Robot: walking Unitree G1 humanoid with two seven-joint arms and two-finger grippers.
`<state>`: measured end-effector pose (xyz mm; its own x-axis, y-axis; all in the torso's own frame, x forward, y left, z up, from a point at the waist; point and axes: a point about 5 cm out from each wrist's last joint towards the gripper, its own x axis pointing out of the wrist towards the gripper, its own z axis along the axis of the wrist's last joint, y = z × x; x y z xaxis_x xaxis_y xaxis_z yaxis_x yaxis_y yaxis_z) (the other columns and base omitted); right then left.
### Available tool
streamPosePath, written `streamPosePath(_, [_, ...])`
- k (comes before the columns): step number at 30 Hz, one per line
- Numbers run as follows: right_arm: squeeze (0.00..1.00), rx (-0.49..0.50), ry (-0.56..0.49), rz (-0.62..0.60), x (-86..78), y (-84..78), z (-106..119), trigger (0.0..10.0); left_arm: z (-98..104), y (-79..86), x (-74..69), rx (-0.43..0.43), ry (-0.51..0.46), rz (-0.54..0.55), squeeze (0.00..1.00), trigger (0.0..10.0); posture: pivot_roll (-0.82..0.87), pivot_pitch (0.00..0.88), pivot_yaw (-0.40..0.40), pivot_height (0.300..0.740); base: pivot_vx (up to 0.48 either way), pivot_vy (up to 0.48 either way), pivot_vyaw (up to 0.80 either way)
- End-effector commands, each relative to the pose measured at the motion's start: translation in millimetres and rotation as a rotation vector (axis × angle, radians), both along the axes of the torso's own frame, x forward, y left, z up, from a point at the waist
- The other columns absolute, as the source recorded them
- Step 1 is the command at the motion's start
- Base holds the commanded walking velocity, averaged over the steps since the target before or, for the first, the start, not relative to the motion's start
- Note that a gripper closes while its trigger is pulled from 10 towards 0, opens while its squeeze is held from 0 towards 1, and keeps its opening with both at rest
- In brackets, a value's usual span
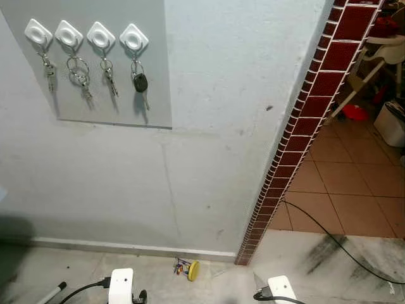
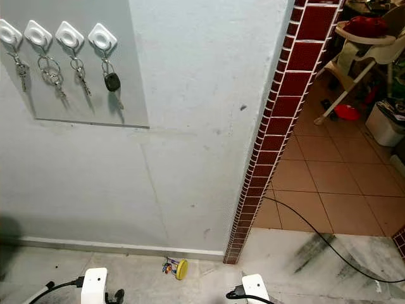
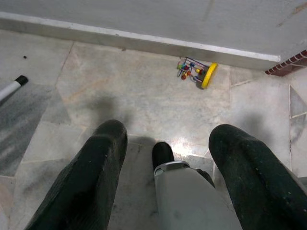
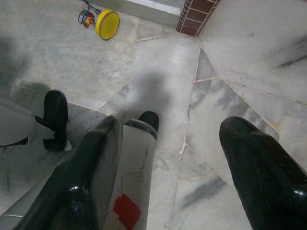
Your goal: Hang keys on a hook
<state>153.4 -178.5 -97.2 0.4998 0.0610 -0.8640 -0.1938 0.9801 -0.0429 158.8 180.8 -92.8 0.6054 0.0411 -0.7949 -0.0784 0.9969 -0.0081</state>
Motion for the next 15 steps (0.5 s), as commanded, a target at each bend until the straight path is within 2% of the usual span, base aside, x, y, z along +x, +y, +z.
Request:
streamPosePath(1, [0.00,-0.009,0.001,-0.006,1.2,-1.6,0.4,10.0,-0.8,2.0,-1.8,0.001,0.012,0.003,0.00,10.0,-0.11,0.000,0.009,0.740,0.000,0.000,0.00])
streamPosePath(15, [0.00,-0.009,0.001,-0.006,1.2,-1.6,0.4,10.0,-0.8,2.0,-1.8,0.001,0.012,0.003,0.00,10.0,-0.11,0.000,0.009,0.740,0.000,0.000,0.00])
